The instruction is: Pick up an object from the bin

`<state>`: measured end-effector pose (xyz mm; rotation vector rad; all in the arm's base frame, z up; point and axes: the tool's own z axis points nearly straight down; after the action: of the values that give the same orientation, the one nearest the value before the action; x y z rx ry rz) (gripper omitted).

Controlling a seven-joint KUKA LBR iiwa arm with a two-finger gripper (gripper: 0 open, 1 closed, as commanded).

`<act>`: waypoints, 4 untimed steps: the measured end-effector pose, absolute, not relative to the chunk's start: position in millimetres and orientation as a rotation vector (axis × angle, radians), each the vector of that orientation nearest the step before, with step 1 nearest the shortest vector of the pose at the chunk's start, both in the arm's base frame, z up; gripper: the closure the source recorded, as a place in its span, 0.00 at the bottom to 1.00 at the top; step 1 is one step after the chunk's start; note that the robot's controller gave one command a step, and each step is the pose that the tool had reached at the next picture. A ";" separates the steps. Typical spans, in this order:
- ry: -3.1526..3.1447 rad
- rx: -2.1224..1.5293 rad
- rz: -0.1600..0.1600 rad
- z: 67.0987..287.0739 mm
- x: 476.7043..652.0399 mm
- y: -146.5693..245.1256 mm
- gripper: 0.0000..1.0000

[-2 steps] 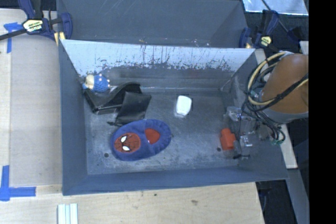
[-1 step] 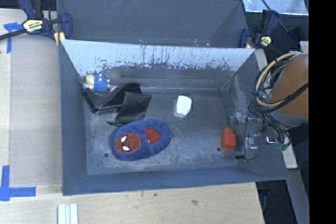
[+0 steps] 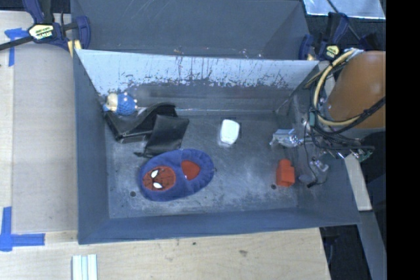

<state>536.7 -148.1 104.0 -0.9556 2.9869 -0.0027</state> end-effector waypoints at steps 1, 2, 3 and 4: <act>2.715 -1.572 0.024 72.7 547.8 -137.4 0.00; 2.293 -2.125 0.003 73.2 532.0 -128.2 0.00; 2.294 -2.121 0.004 73.4 532.2 -127.9 1.00; 2.304 -2.128 -0.007 120.2 533.8 -127.2 1.00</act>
Offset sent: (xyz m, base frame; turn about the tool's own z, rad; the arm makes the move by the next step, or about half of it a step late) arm 0.0094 0.0006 -0.0340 -0.4291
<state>533.8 -127.2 120.2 -2.1278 2.3038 -0.0065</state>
